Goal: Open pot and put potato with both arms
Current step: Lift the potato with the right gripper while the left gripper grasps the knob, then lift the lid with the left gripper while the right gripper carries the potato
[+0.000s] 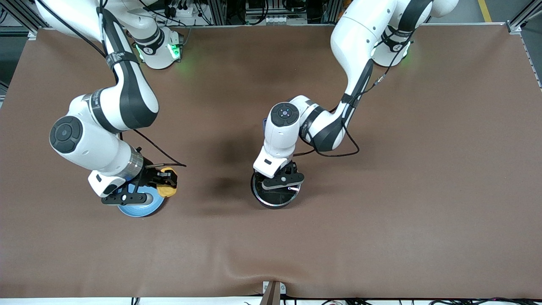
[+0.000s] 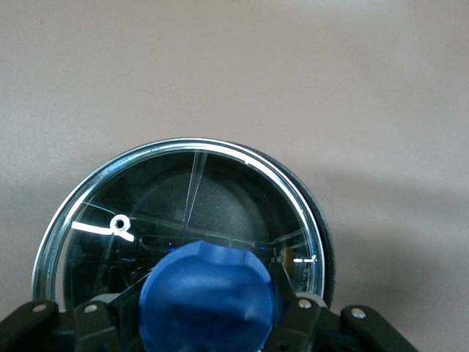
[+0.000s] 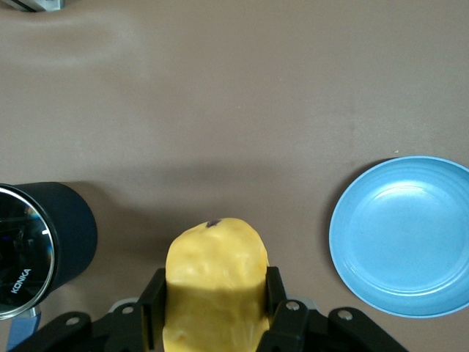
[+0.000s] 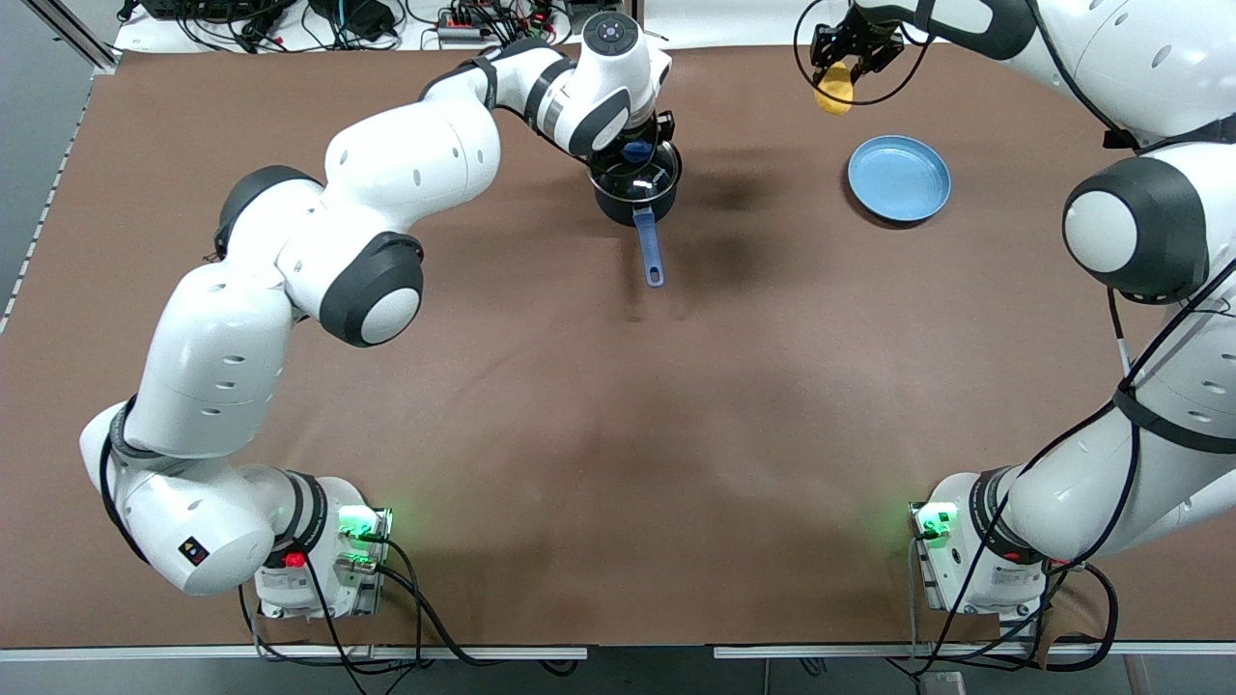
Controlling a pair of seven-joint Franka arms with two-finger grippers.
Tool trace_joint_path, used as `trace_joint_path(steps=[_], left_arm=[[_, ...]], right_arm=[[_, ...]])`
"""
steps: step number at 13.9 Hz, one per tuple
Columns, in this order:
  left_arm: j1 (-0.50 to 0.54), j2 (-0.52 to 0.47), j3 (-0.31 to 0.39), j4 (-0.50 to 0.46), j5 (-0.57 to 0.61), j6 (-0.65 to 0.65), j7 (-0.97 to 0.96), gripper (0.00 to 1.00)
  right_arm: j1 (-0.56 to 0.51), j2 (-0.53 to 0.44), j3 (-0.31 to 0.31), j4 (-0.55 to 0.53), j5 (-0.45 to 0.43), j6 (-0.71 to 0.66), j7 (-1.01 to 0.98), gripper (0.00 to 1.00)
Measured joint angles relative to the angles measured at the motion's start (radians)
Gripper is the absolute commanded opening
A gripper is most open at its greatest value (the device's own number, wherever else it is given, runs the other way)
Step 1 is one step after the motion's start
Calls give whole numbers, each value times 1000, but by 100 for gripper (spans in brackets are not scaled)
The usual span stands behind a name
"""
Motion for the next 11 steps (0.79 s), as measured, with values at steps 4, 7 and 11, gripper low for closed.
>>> trace_joint_path(steps=[4,7,11], left_arm=[[37,-59,1,31,-13,-67,-11,21],[96,-166,2,19,-54,-160,37,21],[182,-338,2,-152,-75,-222,180,21]], right_arm=[[13,-1,0,14,1,0,37,7],[41,-1,1,24,2,0,96,7],[123,6,2,31,2,43,152,6]])
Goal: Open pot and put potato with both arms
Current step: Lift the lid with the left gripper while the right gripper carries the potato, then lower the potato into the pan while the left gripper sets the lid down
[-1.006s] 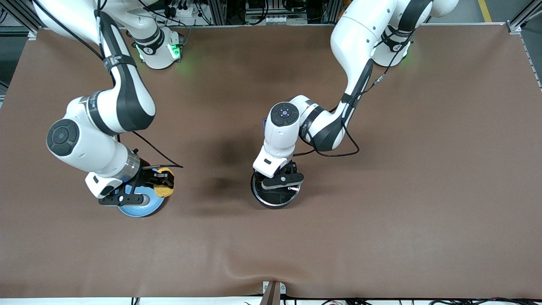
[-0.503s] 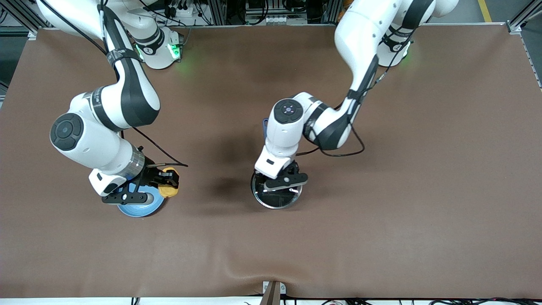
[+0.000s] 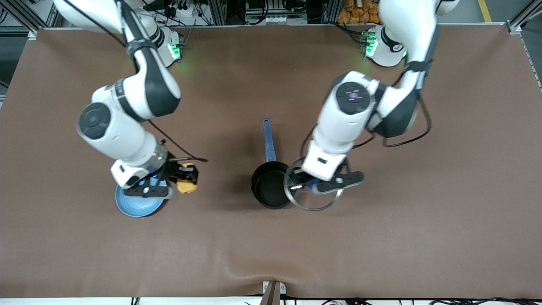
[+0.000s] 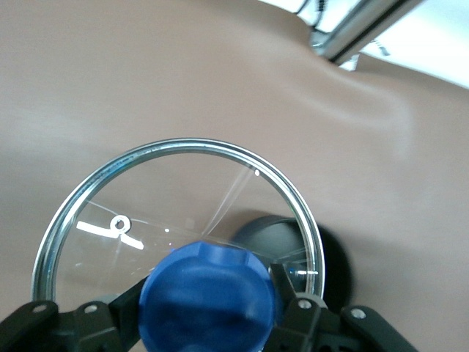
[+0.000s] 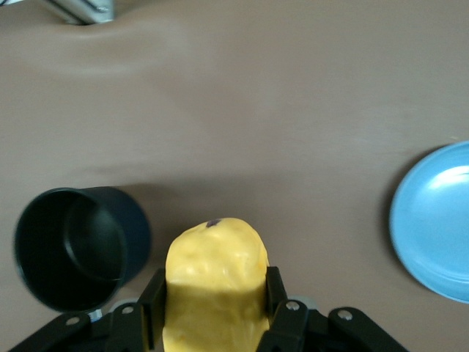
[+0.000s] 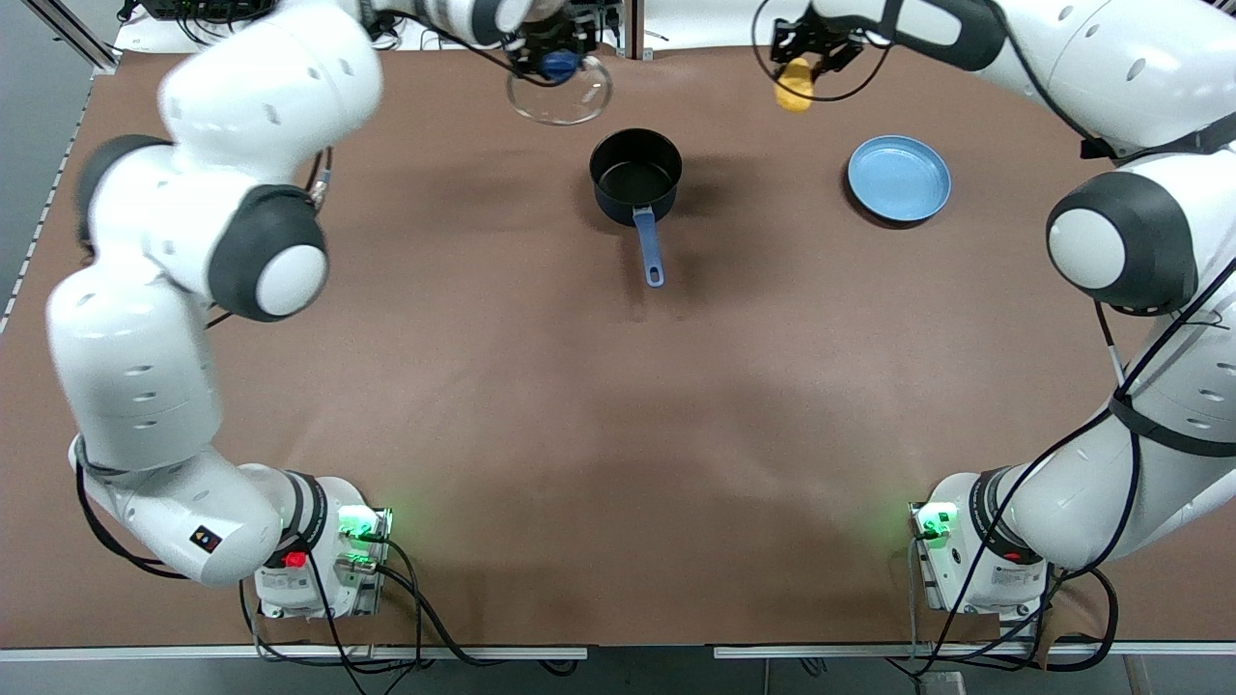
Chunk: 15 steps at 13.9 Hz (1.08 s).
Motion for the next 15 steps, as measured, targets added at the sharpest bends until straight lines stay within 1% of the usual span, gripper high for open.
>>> trace_joint_path(steps=[2,3,5,7,10,12,15], left_arm=[[46,-100,1,-148,-1,-2,113,22],[76,-151,2,-224,-3,-2,184,23],[157,-244,4,-359,-24,-2,351,25],[249,-297,5,-444,-54,-1,513,25],[336,-289,5,-487,-61,10,665,25],[363,-256,5,-499,-61,29,727,25],[372,-178,4,-503,-61,98,752,25]], right_arm=[[51,22,0,11,0,55,16,6],[76,39,0,14,0,93,19,6],[123,77,0,20,0,167,20,6],[160,112,-1,27,0,226,33,6],[202,178,-1,54,0,325,43,6],[226,225,-1,83,0,357,44,6],[266,276,-2,103,-1,385,45,6]])
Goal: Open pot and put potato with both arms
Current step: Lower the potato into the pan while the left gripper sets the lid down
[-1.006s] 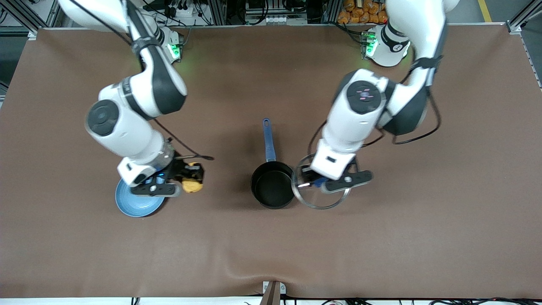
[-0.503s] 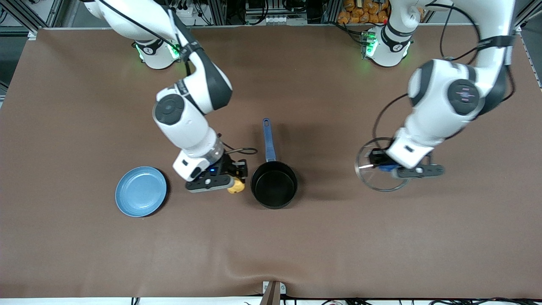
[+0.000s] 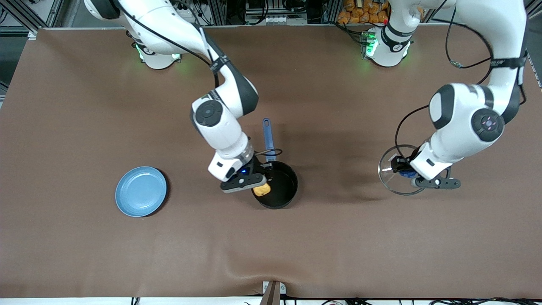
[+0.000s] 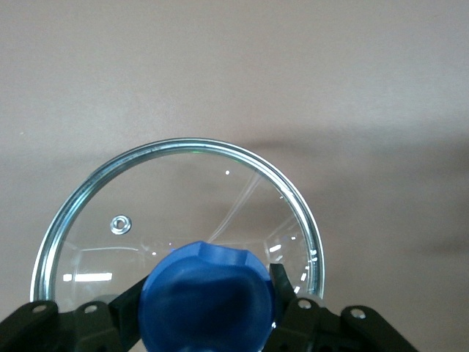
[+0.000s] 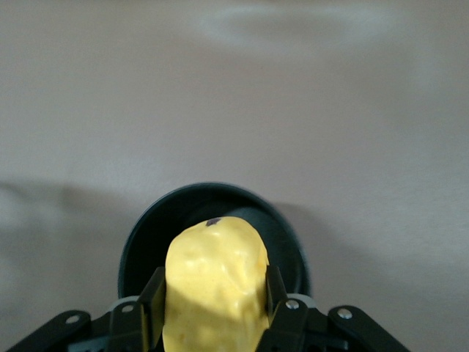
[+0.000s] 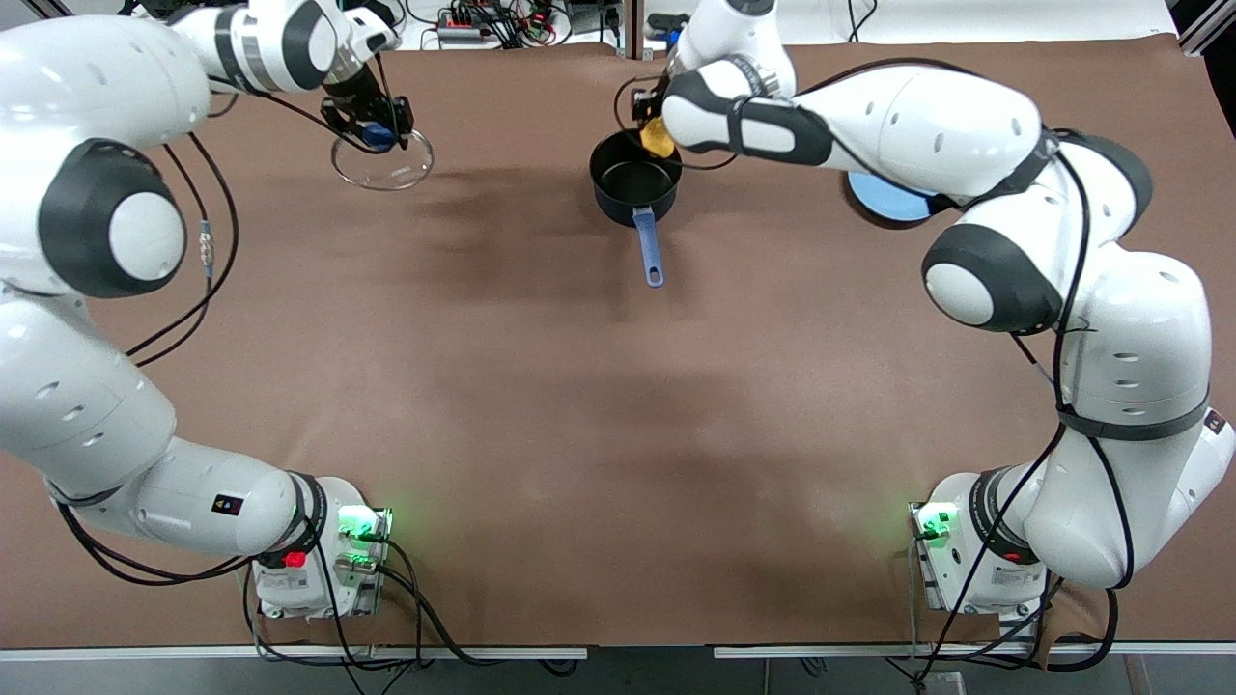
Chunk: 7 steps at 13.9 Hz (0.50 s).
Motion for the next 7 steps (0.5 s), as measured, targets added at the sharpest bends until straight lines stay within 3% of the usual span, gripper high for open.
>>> trace_joint_path(steps=[4,6,7], left_arm=[[1,97,-1,-1,0,105,17,26],[11,128,-1,-4,0,141,37,44],[18,136,-1,-7,0,151,53,59]], right_arm=[[38,54,-1,5,-4,49,1,6],[47,90,-1,5,-4,85,1,6],[52,109,-1,6,-4,104,1,6]])
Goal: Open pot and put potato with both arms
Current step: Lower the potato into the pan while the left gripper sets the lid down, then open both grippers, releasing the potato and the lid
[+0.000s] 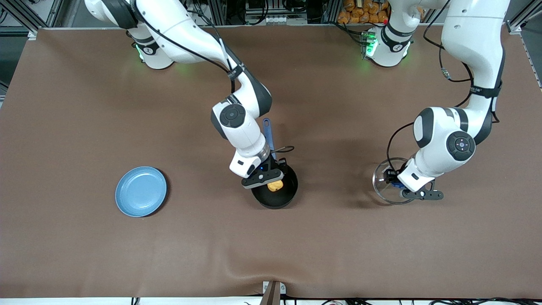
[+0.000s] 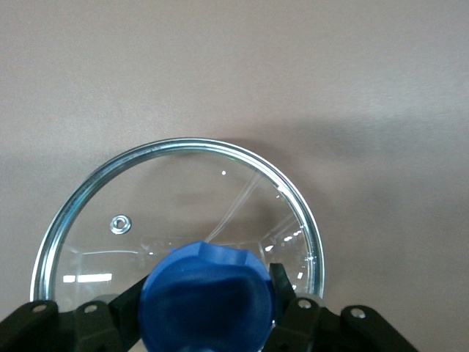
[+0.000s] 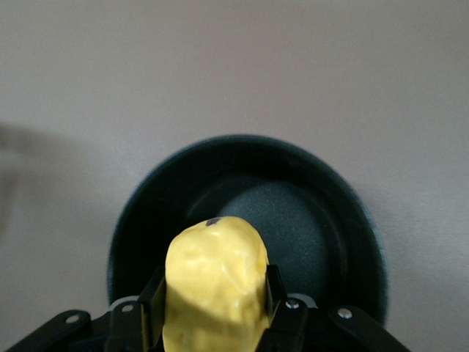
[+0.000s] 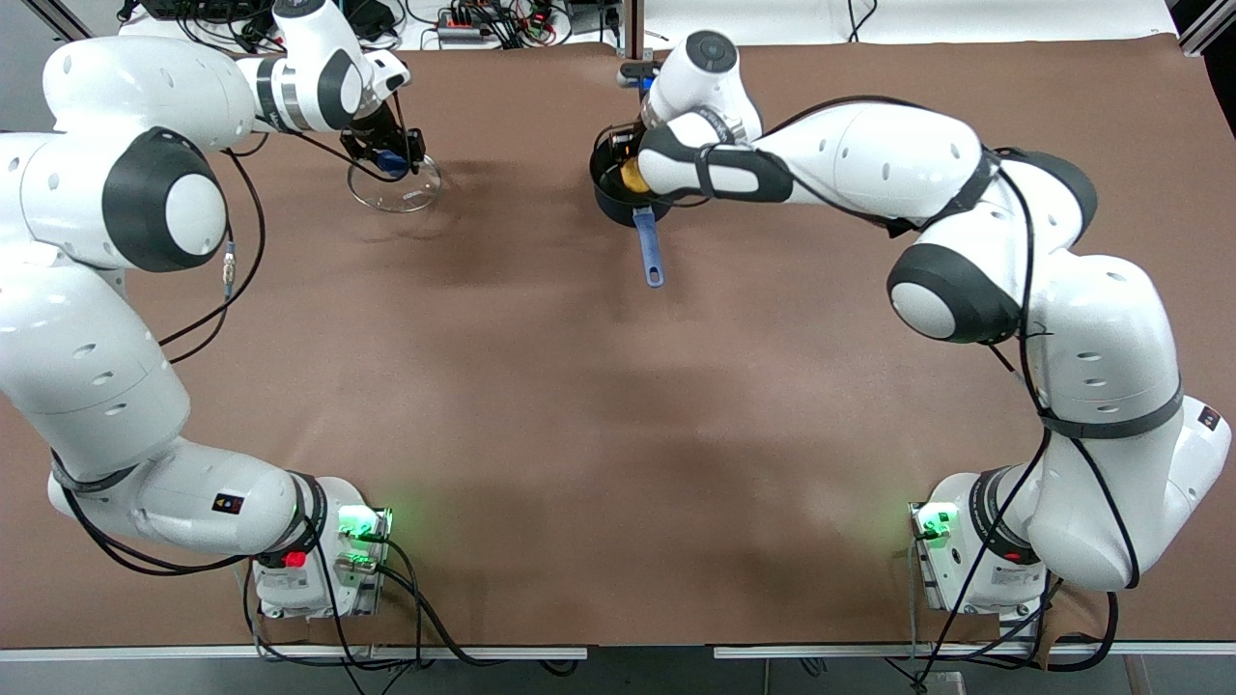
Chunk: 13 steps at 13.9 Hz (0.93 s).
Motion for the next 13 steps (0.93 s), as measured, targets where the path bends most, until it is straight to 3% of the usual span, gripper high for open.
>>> trace_joint_path(steps=[1,7,9,10,11,12,13], left_arm=[[6,4,0,-2,0,3,11,64],[14,16,-2,-9,0,38,23,66],[14,27,-3,-9,0,51,23,71],[13,28,-3,-9,0,54,23,71],[12,25,-4,-7,0,57,24,71],[12,17,-5,-1,0,58,24,71],[12,2,-5,4,0,56,24,71]], right_arm=[[4,18,0,0,0,17,0,6],[13,84,0,3,0,97,0,7],[13,89,0,7,0,100,0,10],[13,89,0,10,0,100,0,25],[13,88,0,12,0,100,1,60],[13,89,0,13,0,100,5,82],[13,89,0,13,0,100,6,94]])
